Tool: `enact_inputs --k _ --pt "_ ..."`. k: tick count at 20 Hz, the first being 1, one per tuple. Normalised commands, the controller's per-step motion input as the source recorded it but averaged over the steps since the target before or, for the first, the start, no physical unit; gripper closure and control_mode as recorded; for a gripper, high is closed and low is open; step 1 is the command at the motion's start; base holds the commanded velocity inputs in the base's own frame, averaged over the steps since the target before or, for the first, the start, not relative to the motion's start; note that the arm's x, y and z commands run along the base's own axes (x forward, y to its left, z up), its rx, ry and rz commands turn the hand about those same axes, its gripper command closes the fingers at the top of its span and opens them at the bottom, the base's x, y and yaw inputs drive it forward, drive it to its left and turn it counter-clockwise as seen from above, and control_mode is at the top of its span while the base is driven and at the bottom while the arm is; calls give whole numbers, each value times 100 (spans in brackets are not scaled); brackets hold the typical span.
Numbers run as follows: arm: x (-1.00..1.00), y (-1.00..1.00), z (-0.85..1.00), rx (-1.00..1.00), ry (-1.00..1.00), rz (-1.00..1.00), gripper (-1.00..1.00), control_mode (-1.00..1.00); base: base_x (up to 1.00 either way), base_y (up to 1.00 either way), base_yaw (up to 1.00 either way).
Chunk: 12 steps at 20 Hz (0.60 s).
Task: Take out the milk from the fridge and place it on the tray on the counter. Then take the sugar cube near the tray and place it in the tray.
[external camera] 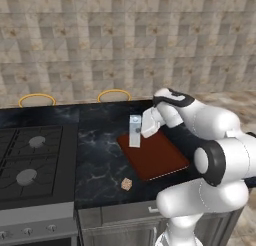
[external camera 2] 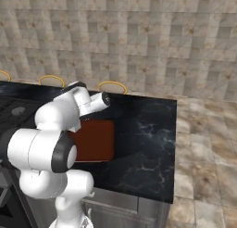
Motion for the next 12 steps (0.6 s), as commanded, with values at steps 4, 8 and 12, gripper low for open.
enact_inputs --k 4,8,12 --pt "5 0 -15 1 0 2 100 -100 0 0 0" --pt "2 0 0 0 0 0 100 -100 0 0 0" --pt "0 0 -2 0 0 0 100 -100 0 0 0"
